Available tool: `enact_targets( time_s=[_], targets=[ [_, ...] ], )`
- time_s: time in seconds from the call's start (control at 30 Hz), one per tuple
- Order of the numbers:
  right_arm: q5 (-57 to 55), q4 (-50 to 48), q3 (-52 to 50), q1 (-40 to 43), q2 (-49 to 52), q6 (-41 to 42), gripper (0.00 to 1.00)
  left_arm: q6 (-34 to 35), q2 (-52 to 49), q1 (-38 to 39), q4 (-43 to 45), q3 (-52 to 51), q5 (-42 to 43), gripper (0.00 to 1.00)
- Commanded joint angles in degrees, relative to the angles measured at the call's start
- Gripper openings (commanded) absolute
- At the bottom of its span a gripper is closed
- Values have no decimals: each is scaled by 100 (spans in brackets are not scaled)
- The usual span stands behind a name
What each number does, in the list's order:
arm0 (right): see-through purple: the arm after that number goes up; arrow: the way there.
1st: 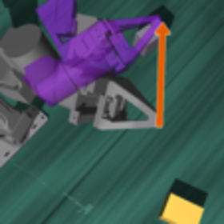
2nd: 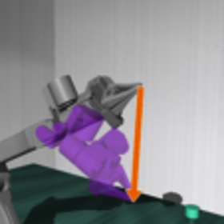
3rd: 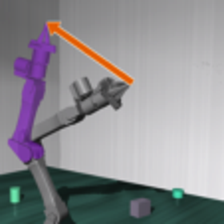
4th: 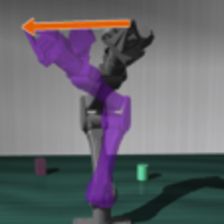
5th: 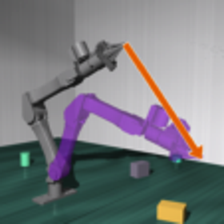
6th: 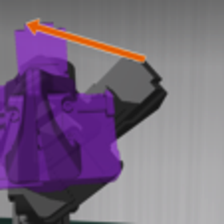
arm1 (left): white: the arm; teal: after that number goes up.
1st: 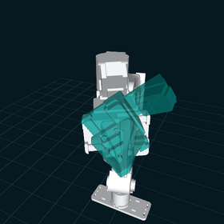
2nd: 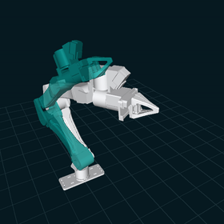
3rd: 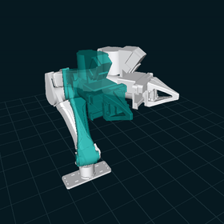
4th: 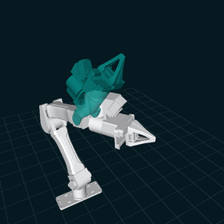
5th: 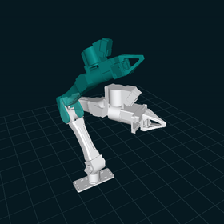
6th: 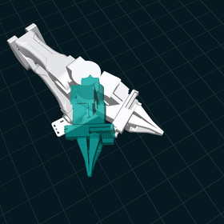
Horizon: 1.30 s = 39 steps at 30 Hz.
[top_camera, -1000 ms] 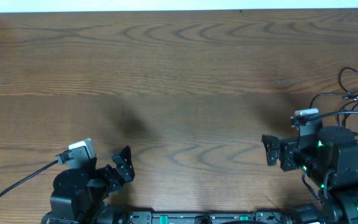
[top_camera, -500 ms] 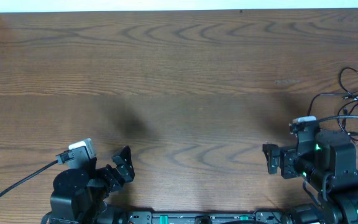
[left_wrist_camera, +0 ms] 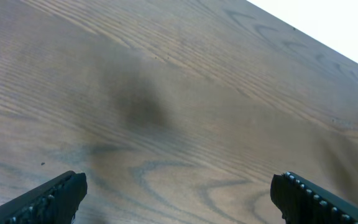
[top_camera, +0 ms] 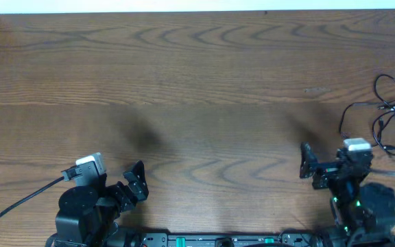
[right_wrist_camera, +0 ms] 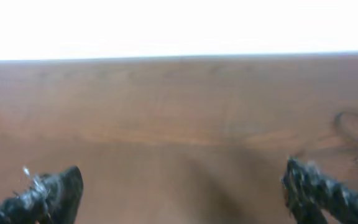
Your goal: Untangle cables
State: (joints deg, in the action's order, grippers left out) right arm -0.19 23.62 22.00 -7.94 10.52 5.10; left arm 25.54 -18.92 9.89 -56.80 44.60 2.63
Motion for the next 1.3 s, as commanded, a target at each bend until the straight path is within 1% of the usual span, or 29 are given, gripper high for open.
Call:
enact_targets(
  time_s=[0.0,0.1,0.17,0.3,0.37,0.53,0.77,1.27],
  targets=[
    [-295,-1093,-605,120,-490,-94,99,26,20,-17,-15,-15,-96,99],
    [-295,-2103,-1073,238,-761,-131,99,26,20,-17,-15,-15,-96,99],
    [-293,-2634,-1355,306,-903,-295,99,26,20,-17,-15,-15,-96,99],
    [-291,-3429,-1740,420,-1023,-527,99,26,20,-17,-15,-15,-96,99],
    [-291,-3639,-1873,426,-1025,-603,99,26,20,-17,-15,-15,-96,99],
    [-293,-3510,-2170,426,-1025,-649,99,26,20,-17,-15,-15,-96,99],
    [-264,-1904,-2166,426,-1019,-647,99,26,20,-17,-15,-15,-96,99],
    [-247,-1952,-2166,422,-960,-647,99,26,20,-17,-15,-15,-96,99]
  ],
)
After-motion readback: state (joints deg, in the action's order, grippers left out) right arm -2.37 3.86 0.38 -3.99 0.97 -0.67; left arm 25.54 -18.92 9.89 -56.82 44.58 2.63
